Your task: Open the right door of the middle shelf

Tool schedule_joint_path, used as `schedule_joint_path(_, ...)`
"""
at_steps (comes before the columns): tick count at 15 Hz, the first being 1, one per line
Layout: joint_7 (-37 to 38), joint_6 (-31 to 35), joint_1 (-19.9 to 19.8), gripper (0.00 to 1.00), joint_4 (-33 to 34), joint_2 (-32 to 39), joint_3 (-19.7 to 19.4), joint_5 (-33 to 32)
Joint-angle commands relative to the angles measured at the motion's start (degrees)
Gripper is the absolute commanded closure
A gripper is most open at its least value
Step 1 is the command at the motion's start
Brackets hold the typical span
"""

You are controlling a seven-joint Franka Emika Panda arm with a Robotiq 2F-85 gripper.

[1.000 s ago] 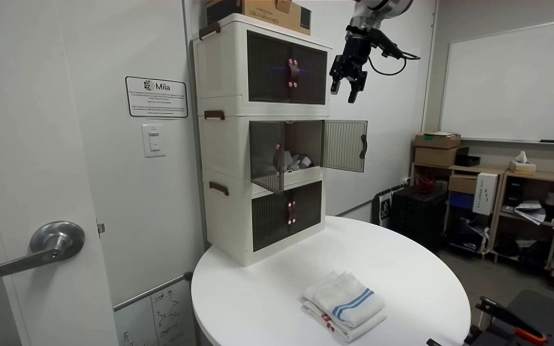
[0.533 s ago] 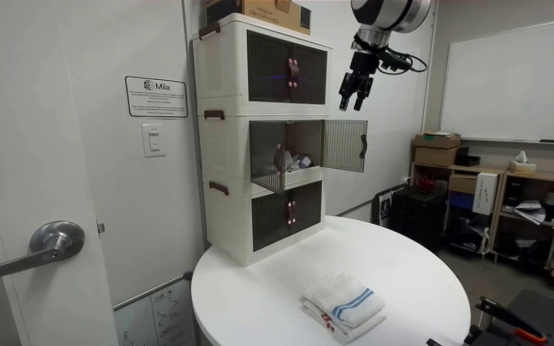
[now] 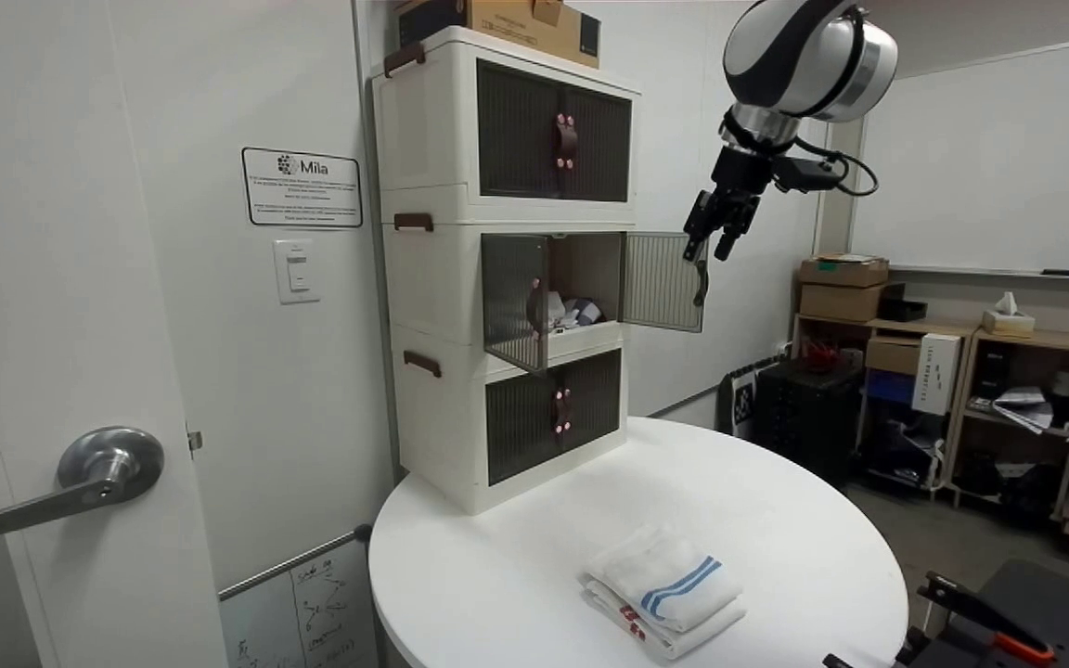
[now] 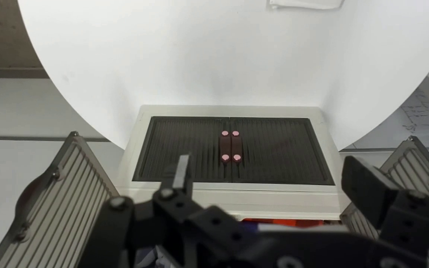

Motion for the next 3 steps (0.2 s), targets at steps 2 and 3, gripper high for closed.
schedule_joint_path(2, 1.0, 0.4, 2.2, 0.00, -1.5, -1.5, -2.0, -0.9)
schedule_joint_path(3, 1.1, 0.4, 2.2, 0.00, -1.7, -1.8, -2.0, -0.9)
